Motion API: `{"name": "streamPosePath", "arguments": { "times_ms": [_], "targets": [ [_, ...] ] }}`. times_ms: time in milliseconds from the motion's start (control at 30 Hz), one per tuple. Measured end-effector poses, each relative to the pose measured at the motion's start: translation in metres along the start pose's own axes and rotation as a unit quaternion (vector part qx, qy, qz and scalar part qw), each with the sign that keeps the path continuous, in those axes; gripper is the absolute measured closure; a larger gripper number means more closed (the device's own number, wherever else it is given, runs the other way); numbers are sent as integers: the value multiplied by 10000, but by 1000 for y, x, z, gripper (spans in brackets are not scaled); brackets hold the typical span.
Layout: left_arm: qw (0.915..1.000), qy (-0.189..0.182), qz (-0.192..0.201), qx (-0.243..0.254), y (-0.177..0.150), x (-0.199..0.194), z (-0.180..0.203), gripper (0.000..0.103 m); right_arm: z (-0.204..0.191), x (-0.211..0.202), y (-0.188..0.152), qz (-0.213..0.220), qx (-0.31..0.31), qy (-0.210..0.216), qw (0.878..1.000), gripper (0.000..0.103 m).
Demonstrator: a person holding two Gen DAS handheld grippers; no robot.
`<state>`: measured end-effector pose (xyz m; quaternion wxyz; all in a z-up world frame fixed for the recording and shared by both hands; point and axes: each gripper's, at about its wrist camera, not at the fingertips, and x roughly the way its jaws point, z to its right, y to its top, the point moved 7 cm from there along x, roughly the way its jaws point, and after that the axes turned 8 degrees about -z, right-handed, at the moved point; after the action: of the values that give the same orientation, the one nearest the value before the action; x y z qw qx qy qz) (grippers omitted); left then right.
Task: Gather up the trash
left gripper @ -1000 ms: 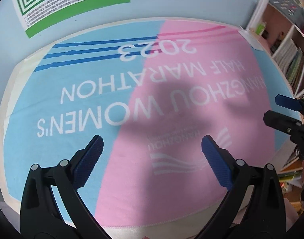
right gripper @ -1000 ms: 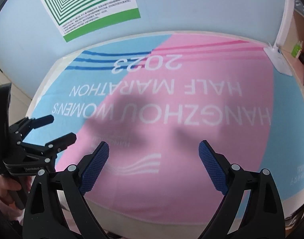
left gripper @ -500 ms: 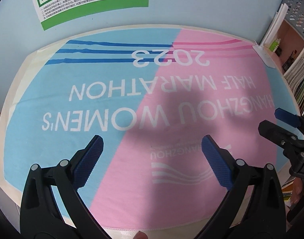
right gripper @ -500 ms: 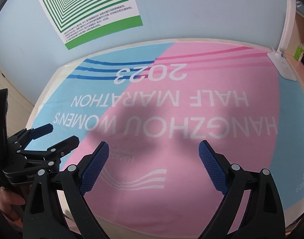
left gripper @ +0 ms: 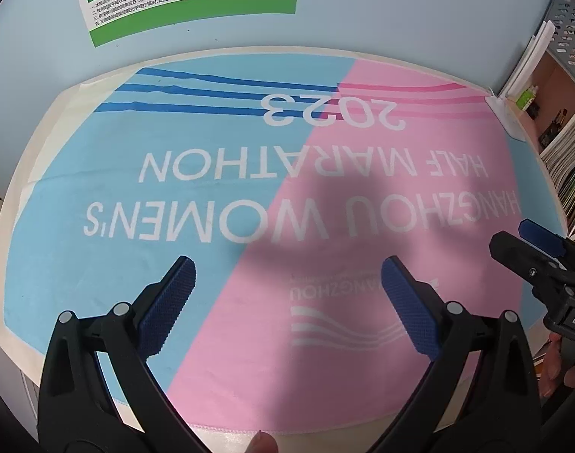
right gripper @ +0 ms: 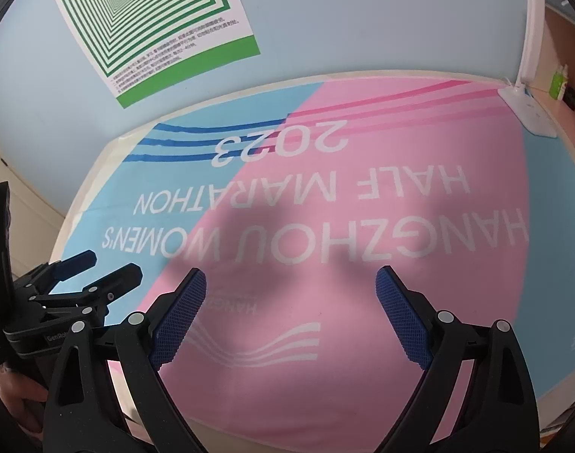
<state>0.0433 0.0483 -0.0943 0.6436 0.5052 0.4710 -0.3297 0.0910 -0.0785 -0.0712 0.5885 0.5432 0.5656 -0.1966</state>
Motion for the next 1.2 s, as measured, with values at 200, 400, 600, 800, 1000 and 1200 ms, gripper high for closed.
{"name": "streamPosePath", "arguments": {
  "times_ms": [200, 400, 600, 800, 1000, 1200],
  "targets": [
    [10000, -30, -30, -20, -1, 2, -2, 7, 3, 0, -2, -21, 95, 7, 10000, 12],
    [10000, -38, 1, -6, 0, 2, -1, 7, 1, 0, -3, -45, 52, 10, 10000, 12],
    [10000, -73, 1, 25, 0, 1, 0, 7, 0, 0, -5, -44, 61, 27, 10000, 12],
    [9999, -106, -19, 101, 0, 3, 4, 7, 2, -1, -8, -49, 125, 10, 9999, 12],
    [9998, -119, -12, 132, 0, 3, 5, 7, 3, -2, -8, -52, 169, -6, 9998, 12],
    [9999, -118, -7, 93, 0, 3, 4, 7, 4, -2, -8, -53, 174, 11, 9998, 12]
  ]
}}
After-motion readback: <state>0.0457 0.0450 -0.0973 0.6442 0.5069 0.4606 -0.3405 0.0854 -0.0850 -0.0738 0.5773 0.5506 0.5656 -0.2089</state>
